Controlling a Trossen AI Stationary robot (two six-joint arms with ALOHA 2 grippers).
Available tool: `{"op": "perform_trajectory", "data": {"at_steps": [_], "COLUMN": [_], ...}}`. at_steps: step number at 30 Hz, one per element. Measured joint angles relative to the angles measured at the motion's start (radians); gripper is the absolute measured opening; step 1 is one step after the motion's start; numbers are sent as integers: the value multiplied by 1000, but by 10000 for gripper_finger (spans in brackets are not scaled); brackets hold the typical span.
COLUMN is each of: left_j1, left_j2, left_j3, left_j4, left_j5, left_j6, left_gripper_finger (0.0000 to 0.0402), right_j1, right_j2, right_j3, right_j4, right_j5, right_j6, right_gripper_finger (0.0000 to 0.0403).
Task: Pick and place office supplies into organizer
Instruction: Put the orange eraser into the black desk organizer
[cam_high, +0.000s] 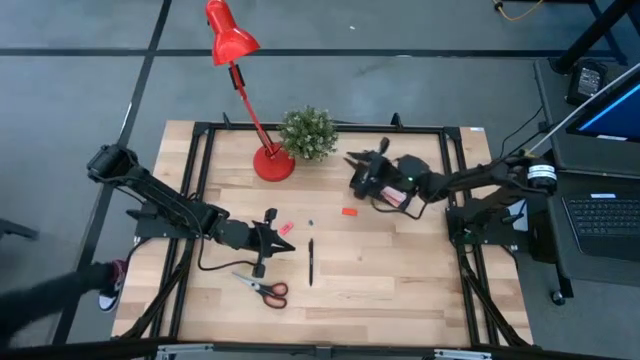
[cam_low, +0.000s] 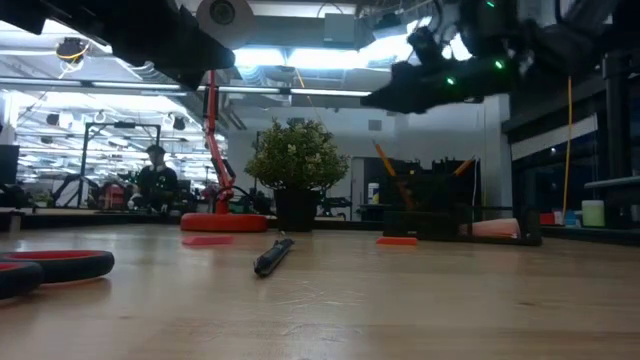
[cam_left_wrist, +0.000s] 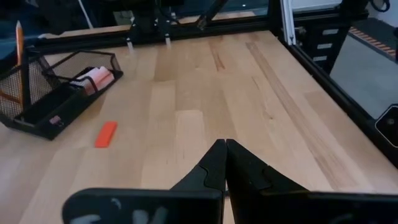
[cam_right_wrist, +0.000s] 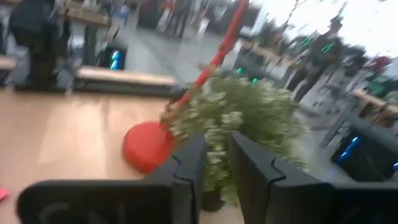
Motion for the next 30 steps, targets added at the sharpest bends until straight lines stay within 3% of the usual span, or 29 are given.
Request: {"op": "perform_trajectory", "data": {"at_steps": [8, 19, 26, 30], "left_j1": [0, 0, 0, 0], "left_j2": [0, 0, 0, 0], "left_j3": [0, 0, 0, 0], "left_j4": [-1, -1, -1, -3], "left_j5": [-8, -32, -32, -32], "left_j6": [-1, -56, -55, -53], "left_gripper_finger": [3, 3, 3, 3], "right_j1": [104, 269, 284, 284], "right_j2": [-52, -165, -155, -139], "right_j3": [157, 152, 151, 150], "right_j4": [-389, -656, -868, -915], "right_j5": [-92, -100, -106, -106], "right_j6": [0, 103, 278, 291], "right_gripper_finger": [6, 9, 11, 16]}}
